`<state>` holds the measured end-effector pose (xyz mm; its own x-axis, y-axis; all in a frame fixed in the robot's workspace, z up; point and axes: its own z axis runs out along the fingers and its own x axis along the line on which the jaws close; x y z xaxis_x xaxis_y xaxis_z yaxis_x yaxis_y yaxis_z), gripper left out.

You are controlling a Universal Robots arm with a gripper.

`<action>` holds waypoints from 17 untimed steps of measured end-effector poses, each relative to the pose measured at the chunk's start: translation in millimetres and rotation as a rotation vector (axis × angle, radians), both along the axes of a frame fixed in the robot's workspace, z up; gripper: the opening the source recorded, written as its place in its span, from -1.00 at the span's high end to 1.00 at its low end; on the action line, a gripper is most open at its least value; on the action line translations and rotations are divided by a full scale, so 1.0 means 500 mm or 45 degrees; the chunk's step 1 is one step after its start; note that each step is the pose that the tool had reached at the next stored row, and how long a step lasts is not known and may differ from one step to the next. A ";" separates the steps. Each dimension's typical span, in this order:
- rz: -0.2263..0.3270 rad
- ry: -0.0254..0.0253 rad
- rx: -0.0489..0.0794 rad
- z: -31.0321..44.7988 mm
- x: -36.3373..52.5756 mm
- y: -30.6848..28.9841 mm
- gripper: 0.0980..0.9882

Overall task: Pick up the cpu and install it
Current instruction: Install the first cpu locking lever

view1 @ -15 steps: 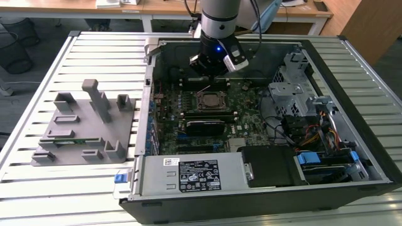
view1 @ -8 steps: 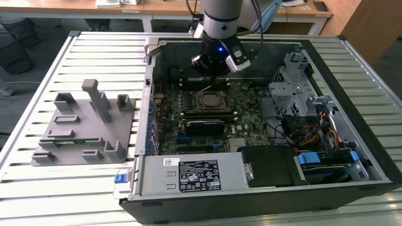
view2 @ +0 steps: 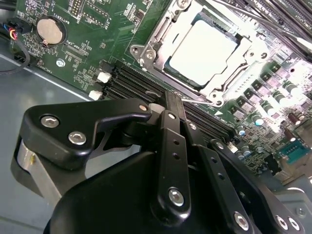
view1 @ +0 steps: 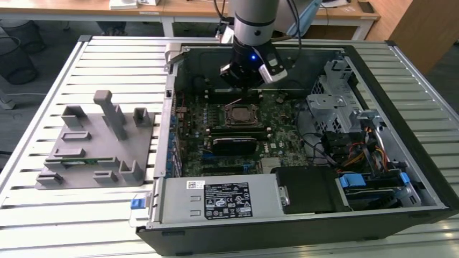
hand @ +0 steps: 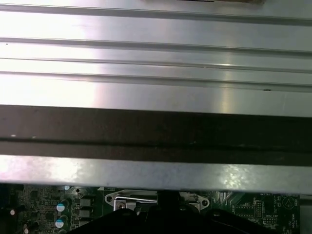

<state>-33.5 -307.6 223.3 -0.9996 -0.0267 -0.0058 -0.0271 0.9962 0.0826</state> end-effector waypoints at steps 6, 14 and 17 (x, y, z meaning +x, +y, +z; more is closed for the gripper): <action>0.000 0.0000 0.000 -0.006 0.005 0.000 0.98; 0.000 0.0000 0.000 -0.017 0.010 0.000 0.98; 0.000 0.0002 0.000 -0.024 0.013 0.000 0.98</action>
